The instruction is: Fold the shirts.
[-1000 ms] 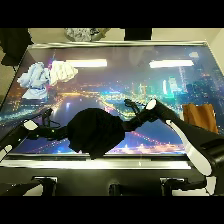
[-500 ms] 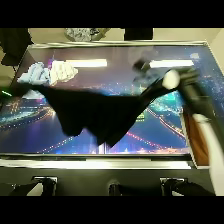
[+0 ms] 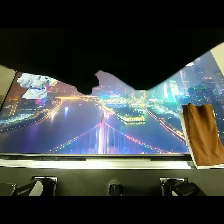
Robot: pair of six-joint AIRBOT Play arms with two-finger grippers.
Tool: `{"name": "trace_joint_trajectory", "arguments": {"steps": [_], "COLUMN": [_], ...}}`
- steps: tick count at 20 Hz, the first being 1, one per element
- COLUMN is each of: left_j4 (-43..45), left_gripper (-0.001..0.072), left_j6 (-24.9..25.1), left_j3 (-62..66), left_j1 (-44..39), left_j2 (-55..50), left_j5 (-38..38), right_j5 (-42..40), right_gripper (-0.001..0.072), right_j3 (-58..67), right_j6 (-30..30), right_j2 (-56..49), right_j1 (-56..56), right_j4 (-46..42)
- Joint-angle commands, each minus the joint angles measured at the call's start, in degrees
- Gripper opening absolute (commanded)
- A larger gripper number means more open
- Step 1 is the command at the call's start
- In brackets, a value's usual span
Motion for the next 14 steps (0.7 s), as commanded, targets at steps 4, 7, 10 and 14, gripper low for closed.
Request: {"name": "trace_joint_trajectory", "arguments": {"steps": [4,7,10,14], "left_j4": [-1.84,-1.79,-1.81,-1.81], "left_gripper": [0.0029,0.0029,0.0029,0.003], "left_j6": [-0.98,-0.96,-0.94,3.74], "left_j3": [7.08,7.04,5.27,-4.17], "left_j1": [0.46,0.46,0.44,-1.09], "left_j2": [3.13,0.22,-8.83,-24.57], "left_j5": [1.62,-2.71,-12.94,-15.08], "right_j5": [4.13,11.47,22.03,14.29], "right_gripper": [0.004,0.0041,0.0041,0.0042], "right_j3": [0.68,0.68,-0.35,-5.4], "right_j6": [2.32,0.15,-4.07,-6.36], "right_j2": [6.64,2.8,-8.5,-29.22], "right_j1": [0.0,0.0,-0.02,-0.07], "right_j4": [-1.18,0.85,6.4,10.1]}}
